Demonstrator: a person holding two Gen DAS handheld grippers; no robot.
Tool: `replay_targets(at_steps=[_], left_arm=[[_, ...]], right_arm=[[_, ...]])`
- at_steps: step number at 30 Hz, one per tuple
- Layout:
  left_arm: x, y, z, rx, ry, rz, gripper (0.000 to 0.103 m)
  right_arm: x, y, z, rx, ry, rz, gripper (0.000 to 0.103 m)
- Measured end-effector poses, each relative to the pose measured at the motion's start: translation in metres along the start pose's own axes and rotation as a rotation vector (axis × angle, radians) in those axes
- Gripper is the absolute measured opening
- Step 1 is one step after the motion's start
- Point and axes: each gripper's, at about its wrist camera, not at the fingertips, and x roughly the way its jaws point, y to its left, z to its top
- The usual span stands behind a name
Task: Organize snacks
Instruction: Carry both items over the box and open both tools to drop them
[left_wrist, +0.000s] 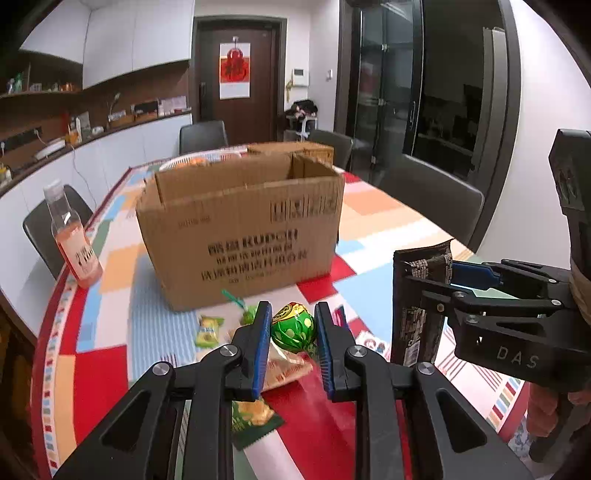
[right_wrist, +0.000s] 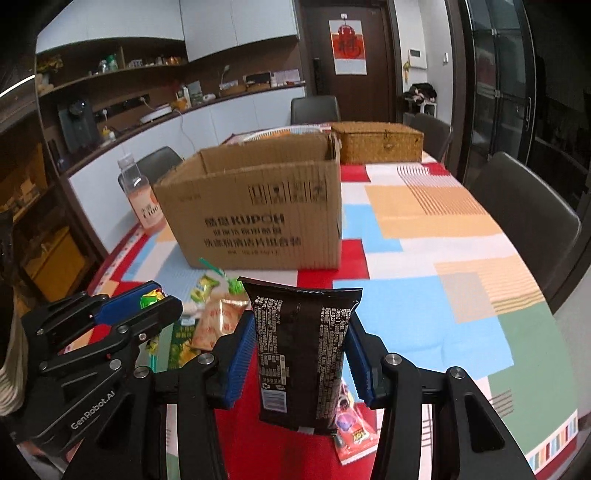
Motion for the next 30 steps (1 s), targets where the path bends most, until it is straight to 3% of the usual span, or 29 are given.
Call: replay_targets(at_steps=[25, 30], left_arm=[[-0.023, 0.036, 0.113, 0.085, -0.282, 0.149, 0.024], [-0.01, 0.056, 0.14, 0.086, -0.283, 0.176, 0.024]], right_arm=[[-0.014, 0.017, 0.119, -0.072, -0.288, 0.029, 0.048], [-0.006, 0.022, 0.147, -0.082, -0.309, 0.029, 0.048]])
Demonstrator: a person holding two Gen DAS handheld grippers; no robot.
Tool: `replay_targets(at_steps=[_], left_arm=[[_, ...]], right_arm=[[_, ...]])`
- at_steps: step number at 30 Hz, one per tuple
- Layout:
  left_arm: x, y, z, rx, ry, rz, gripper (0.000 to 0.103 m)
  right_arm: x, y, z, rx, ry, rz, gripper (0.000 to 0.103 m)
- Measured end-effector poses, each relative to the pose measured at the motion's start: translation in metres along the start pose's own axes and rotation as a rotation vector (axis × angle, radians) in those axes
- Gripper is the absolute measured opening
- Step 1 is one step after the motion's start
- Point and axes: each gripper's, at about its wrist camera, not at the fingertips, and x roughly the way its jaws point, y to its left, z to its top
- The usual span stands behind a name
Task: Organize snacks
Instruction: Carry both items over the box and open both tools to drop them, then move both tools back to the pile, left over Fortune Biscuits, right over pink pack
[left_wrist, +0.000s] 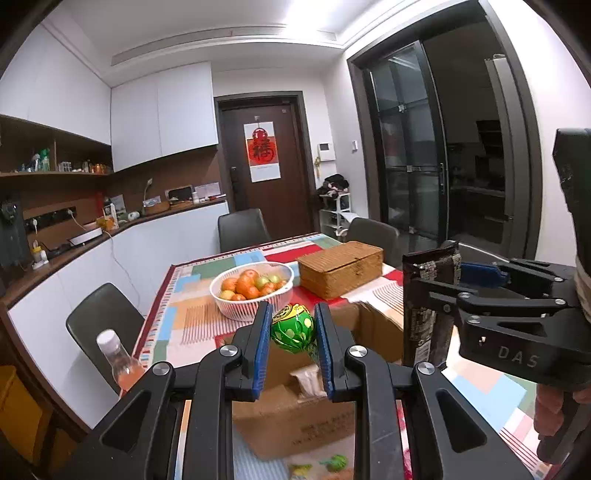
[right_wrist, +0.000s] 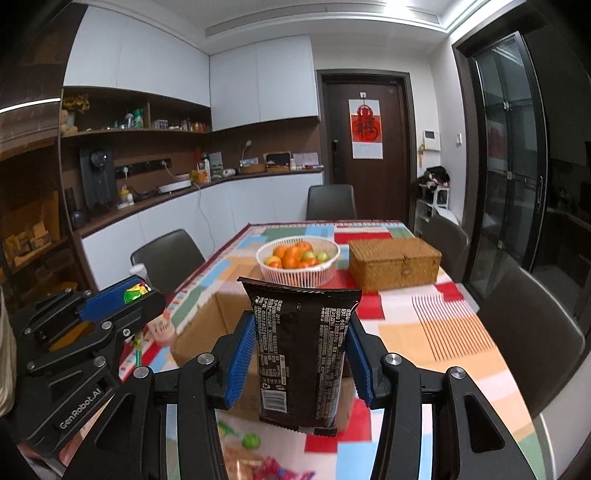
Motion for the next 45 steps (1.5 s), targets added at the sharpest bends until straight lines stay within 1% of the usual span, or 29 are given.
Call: replay_targets(at_steps=[5, 8, 12, 16, 21, 22, 23, 25, 26, 27, 28, 30, 37, 40, 43, 45], left_arm=[[0.028, 0.014, 0.012, 0.004, 0.036, 0.016, 0.024], [0.049, 0.021, 0.017, -0.002, 0.076, 0.014, 0.024], [0.078, 0.027, 0.017, -0.016, 0.141, 0.016, 0.024], [0.106, 0.031, 0.01, -0.04, 0.215, 0.008, 0.024], [0.131, 0.03, -0.002, -0.033, 0.29, 0.012, 0.024], [0.134, 0.031, -0.003, -0.038, 0.301, 0.006, 0.027], [0.136, 0.031, -0.004, -0.045, 0.314, 0.002, 0.035], [0.135, 0.031, -0.007, -0.054, 0.317, 0.001, 0.041], [0.132, 0.031, -0.008, -0.052, 0.315, 0.007, 0.041], [0.129, 0.029, -0.01, -0.047, 0.312, 0.012, 0.041], [0.125, 0.03, -0.011, -0.045, 0.309, 0.013, 0.041], [0.117, 0.029, -0.012, -0.052, 0.299, 0.006, 0.043], [0.083, 0.032, -0.014, -0.084, 0.272, 0.006, 0.046], [0.064, 0.029, -0.018, -0.09, 0.262, 0.014, 0.048], [0.049, 0.022, -0.022, -0.08, 0.258, 0.01, 0.053], [0.038, 0.015, -0.029, -0.062, 0.256, 0.01, 0.053]], right_arm=[[0.02, 0.004, 0.021, -0.02, -0.008, 0.002, 0.048], [0.037, 0.006, 0.029, -0.035, 0.006, 0.002, 0.048], [0.069, 0.005, 0.035, -0.039, 0.059, 0.014, 0.048], [0.097, 0.003, 0.032, -0.052, 0.12, 0.003, 0.048], [0.126, -0.001, 0.023, -0.057, 0.188, -0.007, 0.048], [0.13, -0.002, 0.021, -0.049, 0.202, -0.006, 0.048], [0.134, -0.003, 0.018, -0.045, 0.217, -0.002, 0.048], [0.139, -0.004, 0.014, -0.048, 0.242, -0.002, 0.048], [0.14, -0.004, 0.013, -0.05, 0.248, -0.002, 0.049], [0.14, -0.005, 0.011, -0.053, 0.254, 0.0, 0.052], [0.138, -0.005, 0.009, -0.057, 0.249, -0.003, 0.058], [0.132, -0.005, 0.008, -0.067, 0.23, -0.015, 0.061], [0.1, 0.004, 0.004, -0.112, 0.188, -0.002, 0.062], [0.083, 0.01, -0.003, -0.155, 0.173, 0.002, 0.062], [0.066, 0.014, -0.012, -0.186, 0.161, 0.013, 0.062], [0.057, 0.015, -0.019, -0.205, 0.168, 0.024, 0.061]])
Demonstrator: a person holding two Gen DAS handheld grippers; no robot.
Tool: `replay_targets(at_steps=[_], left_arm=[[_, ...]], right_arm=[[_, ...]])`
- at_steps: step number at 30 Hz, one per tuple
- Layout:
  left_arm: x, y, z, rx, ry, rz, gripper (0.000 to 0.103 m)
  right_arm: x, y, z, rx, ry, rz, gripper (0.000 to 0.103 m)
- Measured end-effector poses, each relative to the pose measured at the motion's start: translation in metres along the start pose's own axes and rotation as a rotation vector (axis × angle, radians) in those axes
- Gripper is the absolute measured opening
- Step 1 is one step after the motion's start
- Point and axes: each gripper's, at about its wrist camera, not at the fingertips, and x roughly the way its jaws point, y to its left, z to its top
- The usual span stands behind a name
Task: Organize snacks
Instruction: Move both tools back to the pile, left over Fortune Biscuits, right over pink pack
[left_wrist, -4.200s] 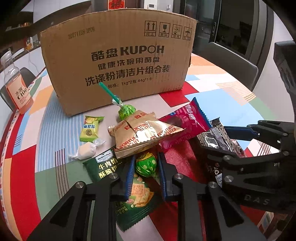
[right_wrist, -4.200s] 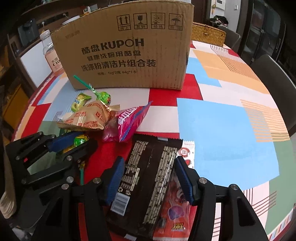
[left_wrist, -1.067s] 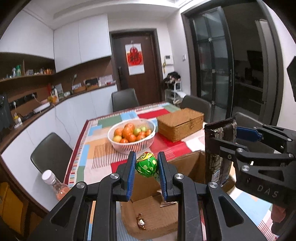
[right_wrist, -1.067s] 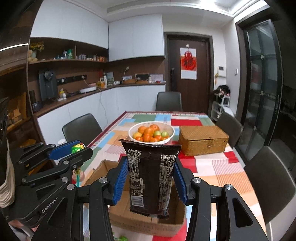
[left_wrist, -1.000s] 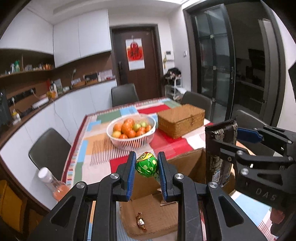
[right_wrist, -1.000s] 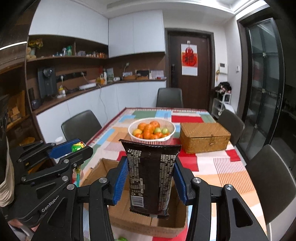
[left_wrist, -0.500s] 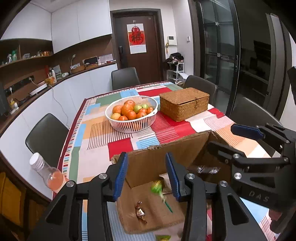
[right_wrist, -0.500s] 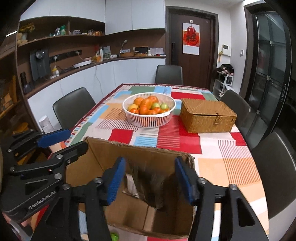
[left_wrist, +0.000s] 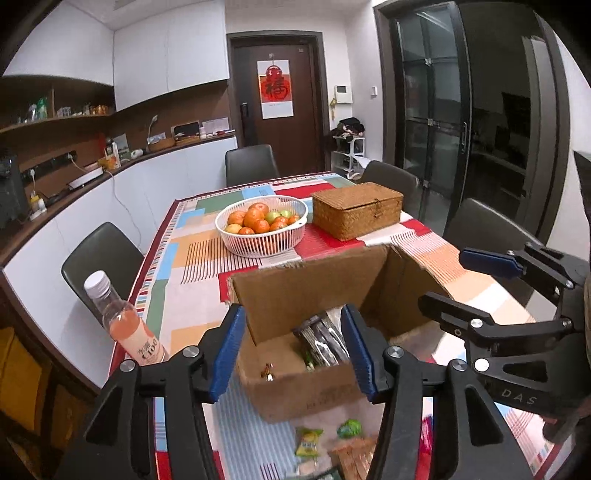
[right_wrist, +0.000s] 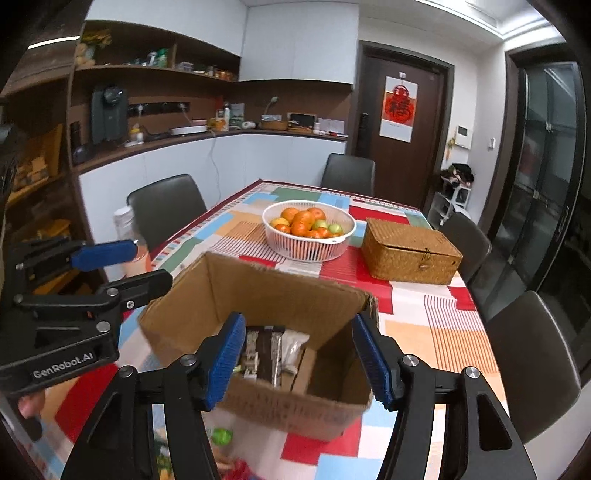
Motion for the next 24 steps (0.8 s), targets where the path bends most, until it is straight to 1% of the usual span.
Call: replay_targets(at_steps=[5, 10, 18, 24], left_arm=[[-0.013, -0.015, -0.023, 0.023, 0.019, -0.024, 0.055], [-0.015, -0.029, -0.043, 0.036, 0.059, -0.038, 0.056], [-0.004, -0.04, -0.077, 0.025, 0.161, -0.069, 0.057], [0.009, -0.046, -0.098, 0.025, 0.234, -0.089, 0.057]], right_arm=[[-0.01, 0.002, -0.02, -0.017, 0.035, 0.053, 0.061], [-0.013, 0.004, -0.042, -0.053, 0.071, 0.065, 0.061], [-0.009, 0.009, -0.07, -0.119, 0.147, 0.073, 0.061], [0.002, 0.021, -0.093, -0.169, 0.241, 0.121, 0.061]])
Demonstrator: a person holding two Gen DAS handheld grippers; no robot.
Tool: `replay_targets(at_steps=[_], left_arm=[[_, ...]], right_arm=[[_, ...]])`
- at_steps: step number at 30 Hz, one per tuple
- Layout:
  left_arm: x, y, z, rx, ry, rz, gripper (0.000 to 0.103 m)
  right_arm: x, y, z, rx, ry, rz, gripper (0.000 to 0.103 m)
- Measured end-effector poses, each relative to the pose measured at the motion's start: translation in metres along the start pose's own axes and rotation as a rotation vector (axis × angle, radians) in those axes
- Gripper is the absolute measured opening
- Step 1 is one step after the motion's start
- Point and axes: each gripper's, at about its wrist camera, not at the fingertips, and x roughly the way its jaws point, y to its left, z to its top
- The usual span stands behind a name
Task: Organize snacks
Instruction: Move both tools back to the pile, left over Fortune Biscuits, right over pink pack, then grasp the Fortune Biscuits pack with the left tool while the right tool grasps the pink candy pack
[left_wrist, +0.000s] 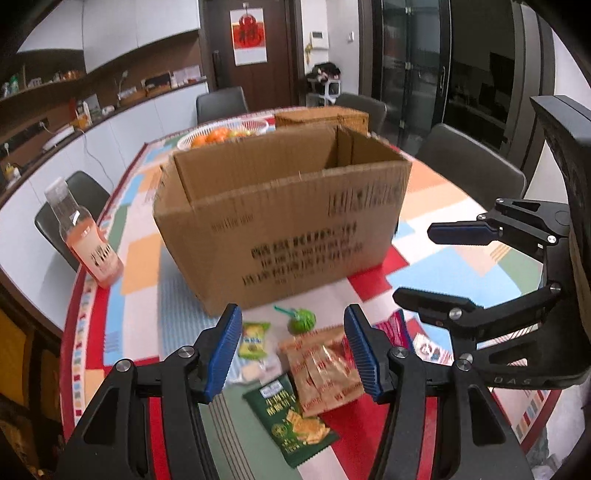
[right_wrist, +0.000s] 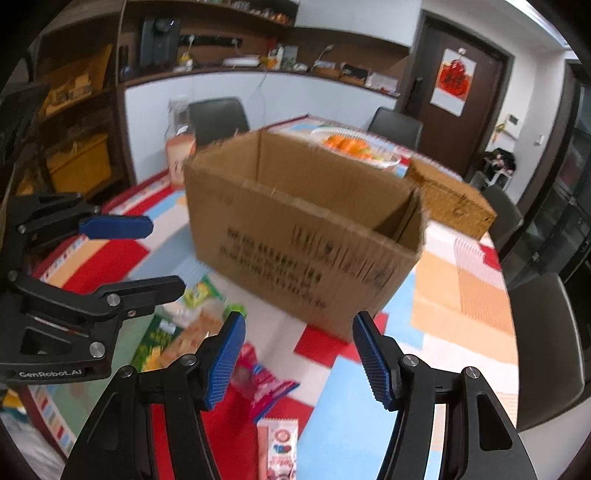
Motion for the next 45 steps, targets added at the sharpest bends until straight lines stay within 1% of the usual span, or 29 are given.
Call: replay_targets(at_steps=[6, 12, 18, 21, 25, 29, 35, 37, 38, 39, 41, 42, 45], left_arm=[[0.021, -0.003, -0.014, 0.005, 0.069, -0.024, 0.057], [0.042, -0.001, -0.02, -0.011, 0.137, -0.061, 0.057], [0.058, -0.002, -0.021, -0.002, 0.171, -0.069, 0.057], [0.068, 0.0, -0.022, -0.001, 0.193, -0.071, 0.057], [0.078, 0.005, -0.021, -0.042, 0.216, -0.088, 0.057], [0.084, 0.009, -0.019, -0.072, 0.232, -0.108, 0.056], [0.087, 0.007, -0.026, -0.064, 0.258, -0.134, 0.056], [0.089, 0.006, -0.027, -0.063, 0.266, -0.135, 0.054], [0.09, 0.004, -0.028, -0.064, 0.267, -0.136, 0.05], [0.091, 0.004, -0.029, -0.069, 0.273, -0.139, 0.049], [0.093, 0.004, -0.031, -0.081, 0.284, -0.152, 0.042], [0.098, 0.0, -0.032, -0.083, 0.287, -0.153, 0.041], [0.095, 0.0, -0.034, -0.084, 0.282, -0.144, 0.041]], right_arm=[[0.023, 0.008, -0.014, -0.038, 0.094, 0.042, 0.061], [0.041, 0.01, -0.022, -0.053, 0.151, 0.08, 0.061], [0.056, 0.012, -0.026, -0.076, 0.189, 0.111, 0.061], [0.065, 0.014, -0.028, -0.097, 0.205, 0.113, 0.061], [0.073, 0.014, -0.028, -0.096, 0.224, 0.13, 0.061], [0.077, 0.014, -0.026, -0.077, 0.218, 0.145, 0.061], [0.082, 0.017, -0.031, -0.068, 0.238, 0.189, 0.055], [0.086, 0.018, -0.035, -0.074, 0.25, 0.187, 0.053], [0.088, 0.018, -0.036, -0.07, 0.257, 0.186, 0.052], [0.09, 0.017, -0.038, -0.059, 0.266, 0.188, 0.049], [0.093, 0.013, -0.04, -0.028, 0.282, 0.202, 0.045], [0.095, 0.012, -0.041, -0.01, 0.292, 0.207, 0.044], [0.096, 0.008, -0.043, 0.036, 0.294, 0.223, 0.044]])
